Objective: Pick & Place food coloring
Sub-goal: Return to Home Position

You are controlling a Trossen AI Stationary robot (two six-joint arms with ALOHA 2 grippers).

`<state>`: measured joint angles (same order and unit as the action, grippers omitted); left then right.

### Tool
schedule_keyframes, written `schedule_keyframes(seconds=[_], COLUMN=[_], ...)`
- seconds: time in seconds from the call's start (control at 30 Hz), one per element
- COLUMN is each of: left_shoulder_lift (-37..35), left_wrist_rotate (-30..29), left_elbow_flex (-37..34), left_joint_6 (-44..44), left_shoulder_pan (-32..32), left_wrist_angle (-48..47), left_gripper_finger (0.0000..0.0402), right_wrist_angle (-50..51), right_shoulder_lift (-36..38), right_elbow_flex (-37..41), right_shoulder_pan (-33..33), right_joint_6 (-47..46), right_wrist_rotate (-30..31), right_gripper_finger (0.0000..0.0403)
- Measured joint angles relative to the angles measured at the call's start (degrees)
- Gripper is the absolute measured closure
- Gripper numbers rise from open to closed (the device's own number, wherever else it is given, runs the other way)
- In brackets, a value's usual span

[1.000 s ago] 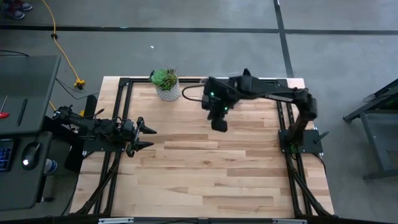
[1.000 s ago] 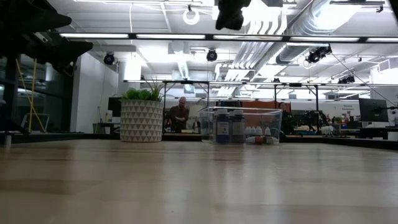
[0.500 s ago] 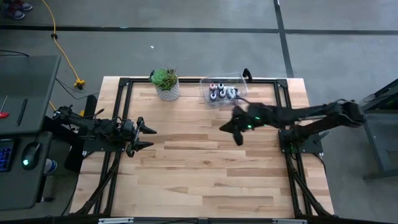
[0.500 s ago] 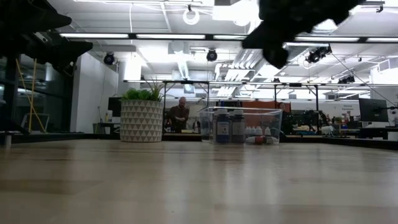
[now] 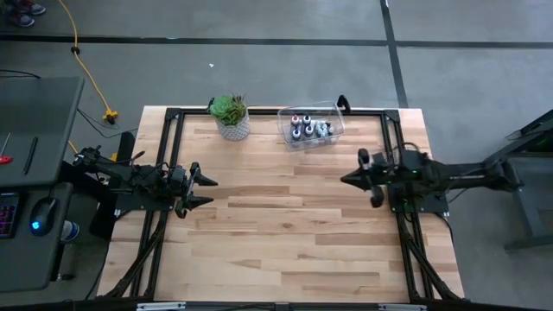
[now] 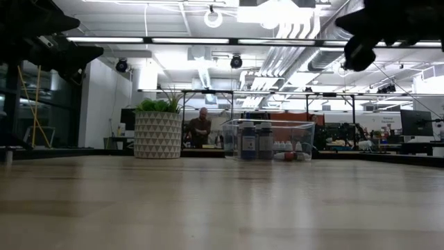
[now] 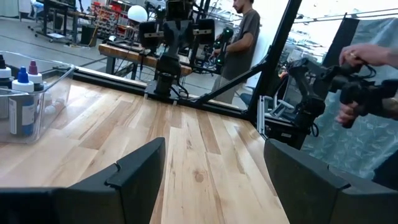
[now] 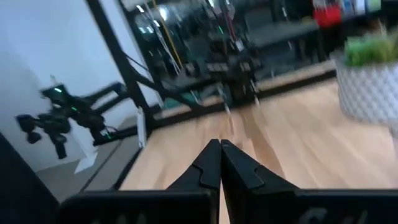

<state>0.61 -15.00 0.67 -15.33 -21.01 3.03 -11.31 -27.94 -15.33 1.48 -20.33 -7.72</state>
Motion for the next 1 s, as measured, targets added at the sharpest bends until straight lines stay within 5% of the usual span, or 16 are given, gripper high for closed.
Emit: schedule_keyframes(seconds=[0.5,1.0], left_shoulder_lift=[0.01,0.02], left_wrist_rotate=[0.0,0.0], left_elbow_flex=[0.0,0.0], left_joint_6=[0.0,0.0], left_shoulder_pan=[0.01,0.01], left_wrist_angle=[0.0,0.0], left_gripper_finger=[0.013,0.013], right_wrist_angle=[0.62,-13.21], right_shoulder_lift=[26.79,27.62], right_elbow_flex=[7.96,14.76], right_shoulder_pan=[-0.02,-0.66], right_joint_6=[7.27,8.46], right_wrist_rotate=[-1.86,1.44], right_gripper_finger=[0.0403,0.0403])
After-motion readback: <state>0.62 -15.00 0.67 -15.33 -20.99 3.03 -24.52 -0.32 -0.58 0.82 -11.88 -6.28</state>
